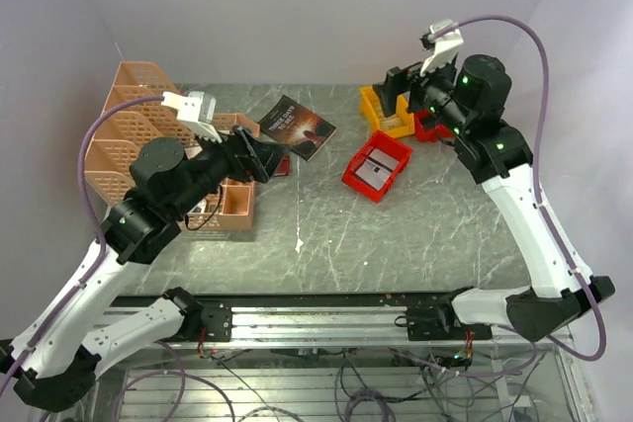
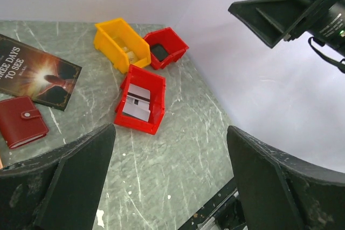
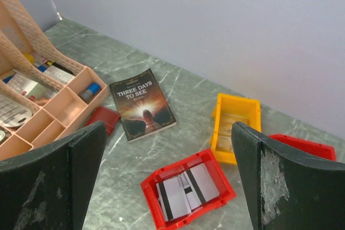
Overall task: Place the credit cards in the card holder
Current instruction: Move the card holder to the center of the board.
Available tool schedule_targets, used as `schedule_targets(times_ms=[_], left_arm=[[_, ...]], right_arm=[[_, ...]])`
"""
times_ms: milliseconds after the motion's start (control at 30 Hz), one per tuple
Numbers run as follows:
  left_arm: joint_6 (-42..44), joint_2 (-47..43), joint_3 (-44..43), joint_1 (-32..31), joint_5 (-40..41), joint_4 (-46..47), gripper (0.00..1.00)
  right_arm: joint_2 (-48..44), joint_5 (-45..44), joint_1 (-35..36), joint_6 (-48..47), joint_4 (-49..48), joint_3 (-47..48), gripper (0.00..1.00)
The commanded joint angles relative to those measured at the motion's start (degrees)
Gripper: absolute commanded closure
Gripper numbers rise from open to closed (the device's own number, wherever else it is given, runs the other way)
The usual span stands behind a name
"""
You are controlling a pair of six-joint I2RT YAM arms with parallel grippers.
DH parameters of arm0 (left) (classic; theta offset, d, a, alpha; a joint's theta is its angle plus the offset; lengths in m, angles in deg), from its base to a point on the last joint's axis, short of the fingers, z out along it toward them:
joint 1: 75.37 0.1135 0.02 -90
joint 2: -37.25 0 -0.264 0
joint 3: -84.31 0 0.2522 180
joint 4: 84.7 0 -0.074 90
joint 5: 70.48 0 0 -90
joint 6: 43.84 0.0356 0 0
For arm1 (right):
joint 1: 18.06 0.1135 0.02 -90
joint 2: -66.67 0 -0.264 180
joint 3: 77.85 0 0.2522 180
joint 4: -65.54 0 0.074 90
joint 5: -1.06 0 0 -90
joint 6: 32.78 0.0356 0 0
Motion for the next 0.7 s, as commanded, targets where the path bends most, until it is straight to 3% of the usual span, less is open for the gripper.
schedule_targets(times_ms=[0,100,300,433,667], left_arm=[[1.3,1.0,-0.5,0.3,-5.5,3.8,0.04],[0.9,1.4,1.4,0.3,-6.2,5.9,0.02],[0.3,1.3,7.1,0.3,-5.1,10.1,0.01],[1.3,5.0,7.3,0.3,-5.1,7.0,0.01],[7.2,17.0,4.6,0.2,-0.4,-1.6,0.01]], right_arm=[[-3.2,-0.4,-2.0,3.0,3.0,-1.4,0.00],[-4.6,4.4,-3.4,1.2,3.0,-4.3,0.00],[-7.0,23.7,-7.7,-7.6,2.6,-14.5,0.00],[-8.2,32.6,-9.3,-11.3,1.6,-21.4,0.00],[-7.8,40.2,-11.5,-17.0,-5.2,-35.1,0.00]])
